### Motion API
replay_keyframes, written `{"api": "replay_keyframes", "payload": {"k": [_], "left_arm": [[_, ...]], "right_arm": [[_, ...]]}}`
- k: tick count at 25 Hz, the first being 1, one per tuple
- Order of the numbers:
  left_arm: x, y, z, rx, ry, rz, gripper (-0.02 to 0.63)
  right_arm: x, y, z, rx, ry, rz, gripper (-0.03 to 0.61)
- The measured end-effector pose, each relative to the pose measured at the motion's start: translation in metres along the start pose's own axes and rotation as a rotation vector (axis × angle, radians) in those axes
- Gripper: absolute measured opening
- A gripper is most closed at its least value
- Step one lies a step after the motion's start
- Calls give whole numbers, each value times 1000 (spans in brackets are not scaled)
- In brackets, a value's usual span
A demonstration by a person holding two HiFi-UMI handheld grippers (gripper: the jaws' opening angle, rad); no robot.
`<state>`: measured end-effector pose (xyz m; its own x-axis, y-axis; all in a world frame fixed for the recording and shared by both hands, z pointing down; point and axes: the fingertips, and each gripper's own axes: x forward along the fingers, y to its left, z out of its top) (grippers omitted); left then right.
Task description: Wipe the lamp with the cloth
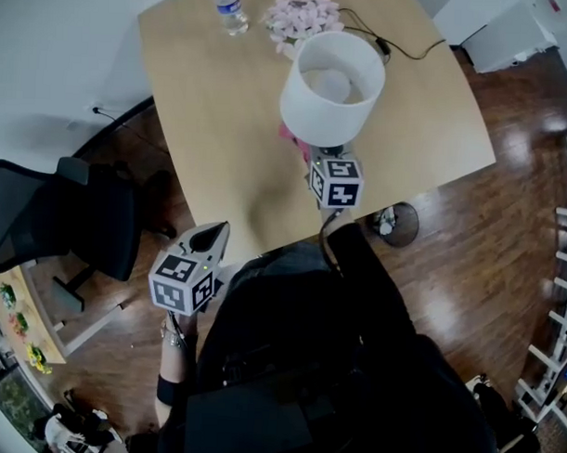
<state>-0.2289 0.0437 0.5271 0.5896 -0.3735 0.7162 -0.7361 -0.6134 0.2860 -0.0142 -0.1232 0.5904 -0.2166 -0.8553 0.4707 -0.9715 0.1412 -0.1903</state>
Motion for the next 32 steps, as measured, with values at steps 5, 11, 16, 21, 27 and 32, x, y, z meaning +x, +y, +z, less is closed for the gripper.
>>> {"api": "replay_keyframes", "payload": {"k": [5, 11, 16, 21, 27, 32], "left_arm": [[4, 3, -7, 2, 53, 3, 2], [16, 15, -8, 45, 94, -73, 2], [24, 48, 0, 93, 95, -181, 2], [23, 90, 8, 165, 109, -336, 2], [-4, 153, -6, 199, 144, -463, 2], [-26, 193, -14, 241, 173, -487, 2]], "right_arm": [[16, -9, -34, 63, 74, -14, 67], [24, -8, -60, 101, 192, -91, 67], [21, 3, -76, 113, 298, -180, 66], [7, 11, -94, 220, 378, -324, 66], [0, 65, -89, 342, 267, -425, 66], [-2, 74, -51, 331, 141, -507, 66]]}}
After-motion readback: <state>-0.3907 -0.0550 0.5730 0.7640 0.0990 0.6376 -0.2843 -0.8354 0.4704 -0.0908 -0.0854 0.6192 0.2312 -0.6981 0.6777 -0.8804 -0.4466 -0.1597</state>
